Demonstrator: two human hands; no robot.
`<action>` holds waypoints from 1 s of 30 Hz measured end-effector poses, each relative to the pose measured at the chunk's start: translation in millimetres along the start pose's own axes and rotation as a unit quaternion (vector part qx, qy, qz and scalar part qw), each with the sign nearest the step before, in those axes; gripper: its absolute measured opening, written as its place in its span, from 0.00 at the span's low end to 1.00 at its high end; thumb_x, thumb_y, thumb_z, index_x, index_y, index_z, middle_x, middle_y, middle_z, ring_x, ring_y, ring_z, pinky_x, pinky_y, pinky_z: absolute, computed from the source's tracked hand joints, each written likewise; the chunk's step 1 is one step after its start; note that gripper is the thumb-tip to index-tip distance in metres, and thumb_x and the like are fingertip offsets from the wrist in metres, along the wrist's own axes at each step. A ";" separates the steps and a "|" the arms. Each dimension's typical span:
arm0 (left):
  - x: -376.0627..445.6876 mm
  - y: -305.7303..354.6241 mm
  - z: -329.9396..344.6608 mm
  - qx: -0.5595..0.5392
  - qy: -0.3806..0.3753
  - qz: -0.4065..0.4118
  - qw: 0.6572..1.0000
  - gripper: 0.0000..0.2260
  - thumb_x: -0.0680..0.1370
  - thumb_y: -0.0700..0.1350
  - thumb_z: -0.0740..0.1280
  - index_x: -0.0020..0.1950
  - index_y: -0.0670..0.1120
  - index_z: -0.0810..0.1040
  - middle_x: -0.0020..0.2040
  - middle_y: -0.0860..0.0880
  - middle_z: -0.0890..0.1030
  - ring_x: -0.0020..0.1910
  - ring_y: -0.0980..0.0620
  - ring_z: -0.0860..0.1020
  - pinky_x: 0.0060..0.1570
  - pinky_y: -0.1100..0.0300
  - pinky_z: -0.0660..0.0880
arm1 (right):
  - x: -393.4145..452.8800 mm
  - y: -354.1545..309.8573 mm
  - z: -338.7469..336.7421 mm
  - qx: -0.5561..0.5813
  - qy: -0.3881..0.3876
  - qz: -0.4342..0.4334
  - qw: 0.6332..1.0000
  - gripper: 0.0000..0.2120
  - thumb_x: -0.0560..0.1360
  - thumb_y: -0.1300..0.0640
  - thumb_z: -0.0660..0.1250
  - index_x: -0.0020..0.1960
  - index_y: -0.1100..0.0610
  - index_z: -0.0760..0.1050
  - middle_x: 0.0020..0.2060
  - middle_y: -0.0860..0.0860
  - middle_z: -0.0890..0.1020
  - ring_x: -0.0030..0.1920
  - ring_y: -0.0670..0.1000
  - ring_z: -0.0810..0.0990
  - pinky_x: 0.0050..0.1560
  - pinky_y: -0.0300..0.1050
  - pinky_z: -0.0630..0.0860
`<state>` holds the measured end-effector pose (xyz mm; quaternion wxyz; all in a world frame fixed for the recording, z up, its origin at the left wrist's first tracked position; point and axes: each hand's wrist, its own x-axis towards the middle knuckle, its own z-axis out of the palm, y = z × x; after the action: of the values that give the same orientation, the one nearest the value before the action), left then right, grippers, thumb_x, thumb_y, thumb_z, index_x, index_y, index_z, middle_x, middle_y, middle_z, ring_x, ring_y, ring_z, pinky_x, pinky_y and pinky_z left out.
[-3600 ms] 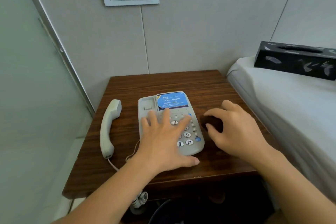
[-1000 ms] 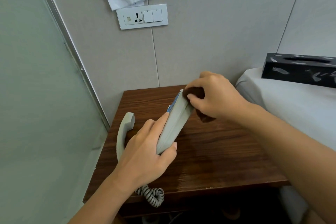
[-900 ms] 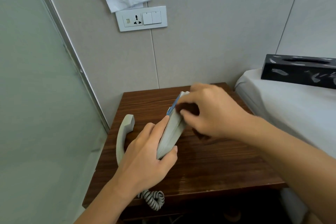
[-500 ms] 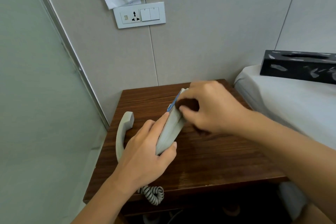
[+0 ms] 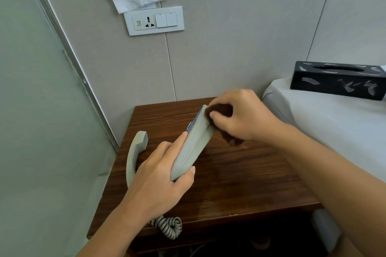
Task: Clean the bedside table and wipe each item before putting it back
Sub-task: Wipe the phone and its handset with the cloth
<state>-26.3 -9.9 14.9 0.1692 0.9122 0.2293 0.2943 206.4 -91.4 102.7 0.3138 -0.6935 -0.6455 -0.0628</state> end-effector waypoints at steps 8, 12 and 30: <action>1.4 -0.2 -0.1 0.025 -0.004 0.018 0.999 0.34 0.77 0.62 0.64 0.83 0.56 0.61 0.61 0.68 0.66 0.59 0.67 0.70 0.39 0.75 0.72 | 24.0 28.4 -3.9 -0.013 0.001 0.033 0.999 0.09 0.76 0.53 0.70 0.53 0.51 0.87 0.44 0.47 0.86 0.46 0.51 0.84 0.50 0.51 0.81; -2.0 -3.2 -0.3 0.007 -0.008 0.013 1.000 0.35 0.77 0.60 0.65 0.83 0.59 0.59 0.59 0.68 0.66 0.58 0.66 0.70 0.40 0.72 0.73 | 15.3 14.7 2.0 -0.016 -0.009 -0.025 1.000 0.08 0.77 0.53 0.70 0.53 0.50 0.86 0.43 0.45 0.83 0.44 0.47 0.81 0.48 0.44 0.78; 24.7 -23.2 2.6 -0.102 0.011 0.015 0.995 0.30 0.78 0.48 0.75 0.79 0.56 0.69 0.68 0.64 0.73 0.67 0.65 0.72 0.60 0.75 0.69 | 7.3 45.9 13.5 0.049 0.121 0.068 0.989 0.09 0.77 0.51 0.70 0.55 0.47 0.86 0.42 0.42 0.80 0.47 0.46 0.80 0.52 0.47 0.78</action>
<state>-14.3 21.9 14.0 0.2541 0.8903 0.1861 0.3290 246.2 -76.9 79.3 0.4272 -0.7067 -0.5563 -0.0930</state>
